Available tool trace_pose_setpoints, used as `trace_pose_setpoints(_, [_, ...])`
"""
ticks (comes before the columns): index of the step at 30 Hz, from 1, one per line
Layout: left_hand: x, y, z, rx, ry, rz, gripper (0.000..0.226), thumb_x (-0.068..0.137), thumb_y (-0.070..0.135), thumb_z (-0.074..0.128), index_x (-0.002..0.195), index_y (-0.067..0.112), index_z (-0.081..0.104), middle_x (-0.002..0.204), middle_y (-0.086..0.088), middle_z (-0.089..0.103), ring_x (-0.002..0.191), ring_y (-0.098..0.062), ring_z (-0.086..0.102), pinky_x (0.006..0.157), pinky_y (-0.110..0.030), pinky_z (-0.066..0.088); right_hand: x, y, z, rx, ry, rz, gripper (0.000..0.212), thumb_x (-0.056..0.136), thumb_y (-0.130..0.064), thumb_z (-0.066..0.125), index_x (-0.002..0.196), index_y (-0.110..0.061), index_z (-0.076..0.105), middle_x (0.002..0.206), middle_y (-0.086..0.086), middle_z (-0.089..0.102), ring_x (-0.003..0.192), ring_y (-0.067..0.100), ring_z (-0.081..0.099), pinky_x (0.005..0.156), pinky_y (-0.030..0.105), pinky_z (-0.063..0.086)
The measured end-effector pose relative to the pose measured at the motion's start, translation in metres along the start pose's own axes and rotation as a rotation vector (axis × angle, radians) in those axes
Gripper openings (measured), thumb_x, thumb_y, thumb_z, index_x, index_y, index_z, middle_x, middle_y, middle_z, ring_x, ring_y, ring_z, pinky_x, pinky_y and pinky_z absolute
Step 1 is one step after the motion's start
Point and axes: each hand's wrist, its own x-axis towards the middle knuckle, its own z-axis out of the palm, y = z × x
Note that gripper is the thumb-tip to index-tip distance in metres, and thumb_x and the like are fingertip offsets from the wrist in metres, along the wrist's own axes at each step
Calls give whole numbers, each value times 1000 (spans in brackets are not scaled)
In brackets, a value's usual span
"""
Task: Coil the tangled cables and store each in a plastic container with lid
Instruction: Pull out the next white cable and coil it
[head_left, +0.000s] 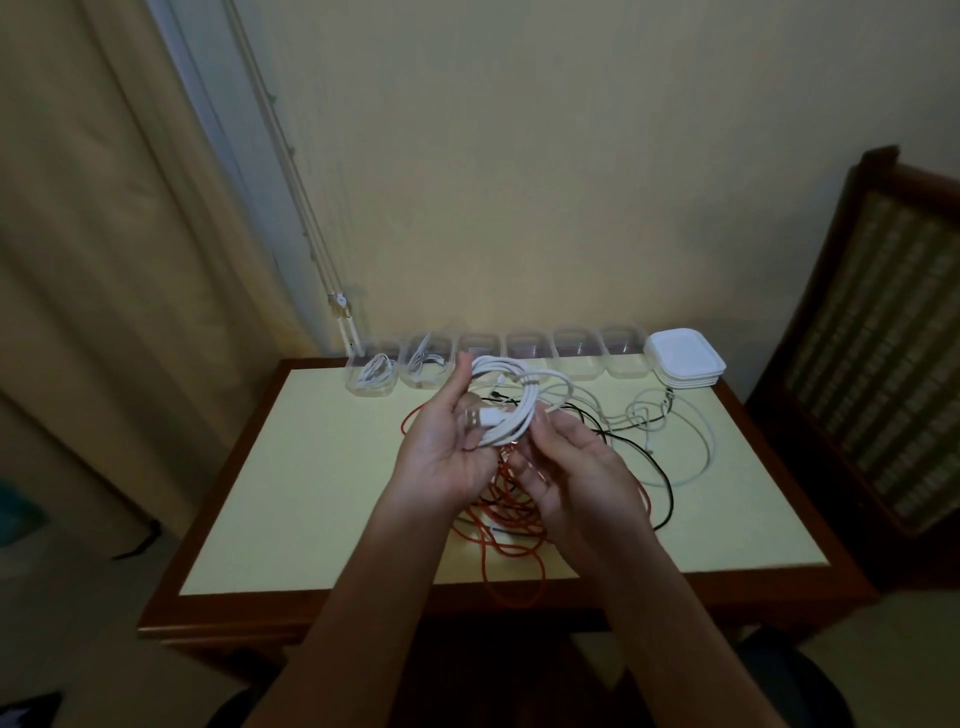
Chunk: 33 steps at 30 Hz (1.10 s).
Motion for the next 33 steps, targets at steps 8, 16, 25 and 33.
trace_pose_setpoints(8, [9,-10,-16,186,124,53,51,80,46,76,118,13,64,59,-2,30,51,-20,33,45,-27,42,-4,6,11,-10,-129,131,35,104,-26,47,127,-3,60,87,6,63,60,10,45,54,27,30])
trace_pose_setpoints(16, [13,6,-17,715,-55,13,12,100,21,59,92,12,57,52,6,28,38,-6,24,37,-19,22,4,-19,-10,-394,23,212,13,101,-14,55,100,-5,64,64,-1,44,47,11,28,43,22,33])
trace_pose_setpoints(25, [17,1,-14,373,-57,-69,37,102,35,50,115,3,64,52,8,19,33,-3,18,30,-15,15,4,-16,-16,-806,-11,-134,9,101,-16,60,101,-10,68,75,5,70,52,11,50,51,26,46])
trace_pose_setpoints(33, [27,16,-26,281,51,128,29,99,33,57,106,6,66,56,7,17,34,-1,18,29,-15,17,0,-28,-26,-1374,15,-377,18,99,-19,63,90,-29,74,69,-14,73,50,2,57,54,17,43])
